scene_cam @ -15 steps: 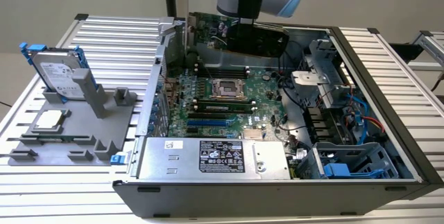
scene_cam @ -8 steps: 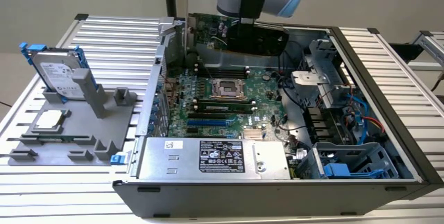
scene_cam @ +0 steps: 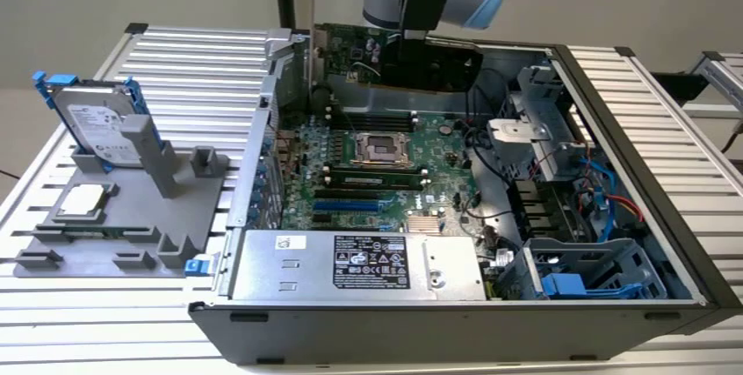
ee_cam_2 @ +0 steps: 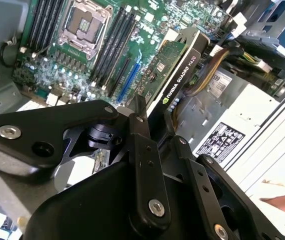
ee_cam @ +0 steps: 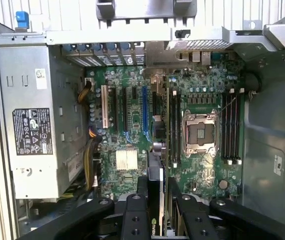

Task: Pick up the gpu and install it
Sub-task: 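Insert the gpu into the slot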

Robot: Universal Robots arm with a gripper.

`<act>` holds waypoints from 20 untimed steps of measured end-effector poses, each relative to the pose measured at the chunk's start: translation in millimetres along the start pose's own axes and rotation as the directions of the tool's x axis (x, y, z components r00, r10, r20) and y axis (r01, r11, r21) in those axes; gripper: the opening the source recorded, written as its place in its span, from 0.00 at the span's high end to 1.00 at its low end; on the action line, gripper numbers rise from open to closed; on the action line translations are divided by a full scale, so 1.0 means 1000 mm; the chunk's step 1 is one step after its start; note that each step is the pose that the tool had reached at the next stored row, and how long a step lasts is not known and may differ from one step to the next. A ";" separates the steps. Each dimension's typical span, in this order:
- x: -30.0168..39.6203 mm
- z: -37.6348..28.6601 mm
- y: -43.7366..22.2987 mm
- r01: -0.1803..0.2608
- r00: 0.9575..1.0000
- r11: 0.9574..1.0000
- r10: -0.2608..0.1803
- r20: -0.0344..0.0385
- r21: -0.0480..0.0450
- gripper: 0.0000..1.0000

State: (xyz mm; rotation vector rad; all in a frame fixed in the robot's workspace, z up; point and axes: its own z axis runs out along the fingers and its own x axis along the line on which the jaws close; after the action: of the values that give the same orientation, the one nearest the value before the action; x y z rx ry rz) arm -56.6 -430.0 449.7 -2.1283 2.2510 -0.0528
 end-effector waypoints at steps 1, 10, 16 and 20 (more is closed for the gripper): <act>0.0000 0.0000 0.0000 0.000 1.000 1.000 0.000 0.000 0.000 1.00; -0.0001 0.0009 0.0000 0.000 1.000 1.000 0.000 0.000 0.004 1.00; 0.0000 0.0031 0.0002 0.000 1.000 1.000 0.000 -0.001 0.011 1.00; 0.0000 0.0040 0.0003 0.000 1.000 1.000 0.000 -0.001 0.013 1.00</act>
State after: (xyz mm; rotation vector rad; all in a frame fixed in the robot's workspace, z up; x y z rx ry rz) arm -56.7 -430.0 445.6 -2.1227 2.2447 -0.0681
